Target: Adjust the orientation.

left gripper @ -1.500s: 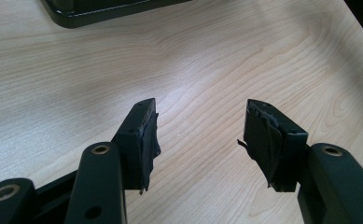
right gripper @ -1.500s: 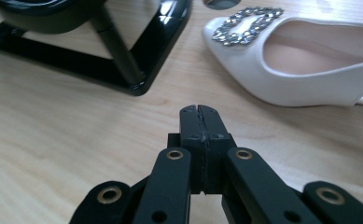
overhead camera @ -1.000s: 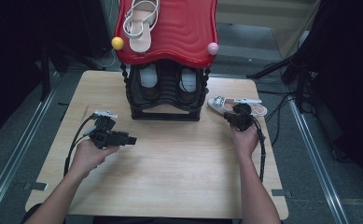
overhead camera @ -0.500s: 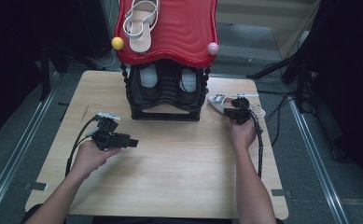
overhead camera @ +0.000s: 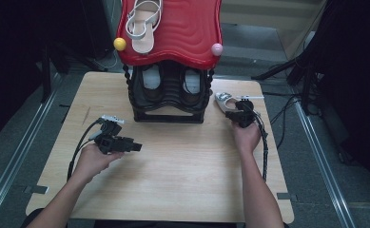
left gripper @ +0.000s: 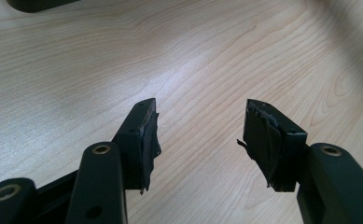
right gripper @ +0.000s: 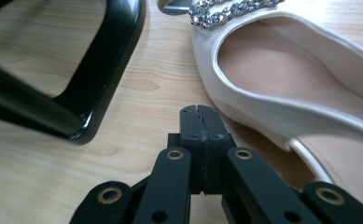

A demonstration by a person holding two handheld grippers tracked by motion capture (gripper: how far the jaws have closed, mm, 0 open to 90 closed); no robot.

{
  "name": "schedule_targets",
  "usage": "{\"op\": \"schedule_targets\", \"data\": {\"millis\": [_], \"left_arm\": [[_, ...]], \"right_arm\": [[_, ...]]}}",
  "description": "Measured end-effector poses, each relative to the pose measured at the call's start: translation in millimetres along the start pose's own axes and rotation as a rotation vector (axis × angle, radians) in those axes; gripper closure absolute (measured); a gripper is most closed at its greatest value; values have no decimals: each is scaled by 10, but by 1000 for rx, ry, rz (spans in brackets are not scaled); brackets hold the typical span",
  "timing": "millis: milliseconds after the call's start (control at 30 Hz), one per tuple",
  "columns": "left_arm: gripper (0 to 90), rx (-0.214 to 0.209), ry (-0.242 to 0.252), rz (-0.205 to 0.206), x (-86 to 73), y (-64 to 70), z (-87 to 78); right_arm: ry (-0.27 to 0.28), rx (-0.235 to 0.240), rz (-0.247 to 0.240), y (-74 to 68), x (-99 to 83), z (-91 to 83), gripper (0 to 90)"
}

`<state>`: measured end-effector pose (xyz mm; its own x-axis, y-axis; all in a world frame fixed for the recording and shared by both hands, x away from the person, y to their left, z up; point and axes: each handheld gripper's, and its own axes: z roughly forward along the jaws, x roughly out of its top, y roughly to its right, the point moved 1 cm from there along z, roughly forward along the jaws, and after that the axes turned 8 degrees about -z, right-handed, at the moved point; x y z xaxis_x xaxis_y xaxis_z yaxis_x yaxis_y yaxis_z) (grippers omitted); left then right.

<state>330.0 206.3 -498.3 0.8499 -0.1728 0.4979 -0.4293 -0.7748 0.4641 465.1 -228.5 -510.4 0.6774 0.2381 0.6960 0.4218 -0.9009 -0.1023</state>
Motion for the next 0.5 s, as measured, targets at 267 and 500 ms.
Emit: {"op": "schedule_targets", "data": {"millis": [267, 500], "left_arm": [[454, -2, 0, -4, 2, -3, -1], [454, -4, 5, -7, 0, 3, -11]], "right_arm": [[19, 39, -9, -3, -19, -367, 900], [27, 24, -24, 46, -177, -634, 900]]}}
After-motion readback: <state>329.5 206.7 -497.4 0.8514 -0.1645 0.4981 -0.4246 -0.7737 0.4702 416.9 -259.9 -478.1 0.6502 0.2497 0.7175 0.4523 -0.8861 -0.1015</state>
